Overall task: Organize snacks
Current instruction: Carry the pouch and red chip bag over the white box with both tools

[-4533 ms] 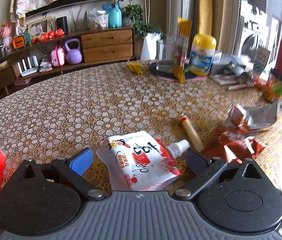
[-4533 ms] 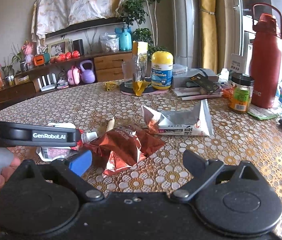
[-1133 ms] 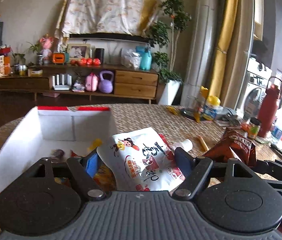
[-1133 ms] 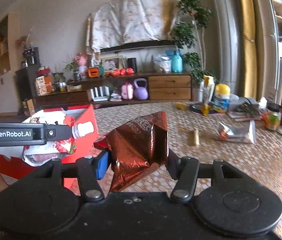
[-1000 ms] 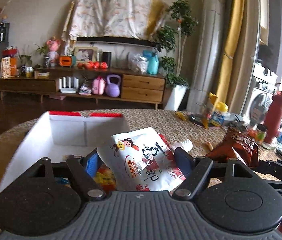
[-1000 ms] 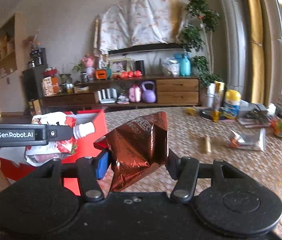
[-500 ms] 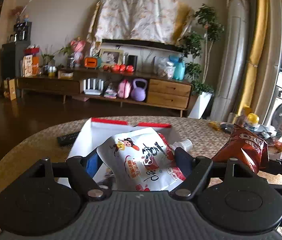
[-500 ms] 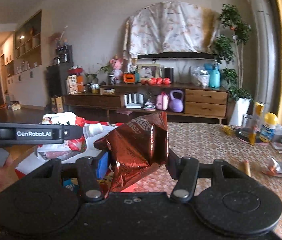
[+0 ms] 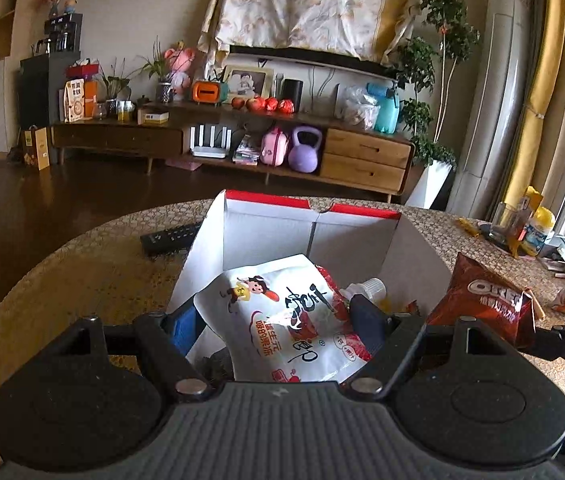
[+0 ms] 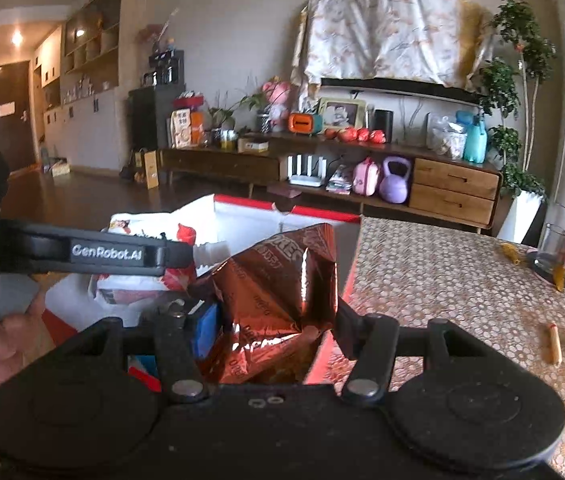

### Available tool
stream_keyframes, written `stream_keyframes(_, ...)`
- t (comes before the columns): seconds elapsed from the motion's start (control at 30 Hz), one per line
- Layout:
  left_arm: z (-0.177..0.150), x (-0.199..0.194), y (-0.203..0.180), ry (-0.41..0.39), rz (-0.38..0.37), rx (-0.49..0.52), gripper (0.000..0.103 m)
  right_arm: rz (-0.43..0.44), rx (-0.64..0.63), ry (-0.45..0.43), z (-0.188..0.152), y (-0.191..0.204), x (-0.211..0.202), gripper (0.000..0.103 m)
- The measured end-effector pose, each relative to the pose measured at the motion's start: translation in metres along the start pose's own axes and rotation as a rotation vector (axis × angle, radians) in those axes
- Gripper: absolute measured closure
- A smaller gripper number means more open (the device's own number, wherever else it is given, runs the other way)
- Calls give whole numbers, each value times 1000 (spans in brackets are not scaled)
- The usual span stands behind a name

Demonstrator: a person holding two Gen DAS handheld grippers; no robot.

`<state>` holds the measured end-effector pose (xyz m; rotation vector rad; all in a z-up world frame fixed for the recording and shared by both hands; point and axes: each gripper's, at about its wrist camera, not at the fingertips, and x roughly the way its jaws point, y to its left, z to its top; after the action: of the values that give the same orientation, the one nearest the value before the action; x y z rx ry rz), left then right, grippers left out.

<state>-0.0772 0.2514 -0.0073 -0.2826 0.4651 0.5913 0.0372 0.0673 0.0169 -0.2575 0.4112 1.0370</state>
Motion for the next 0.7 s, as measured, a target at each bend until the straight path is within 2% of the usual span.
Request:
stream_keyframes(0.5,-4,17,-4,45,10,21,25,4,-79,26,-6,18,9,42)
stream_keyframes(0.63,-4,16,-4,42,6,24,25,7,-83,24,-6,19,7,40)
stream_keyframes(0.7,-2,12,-4,12,5,27,25,5,-81,21,-5,19,7,39)
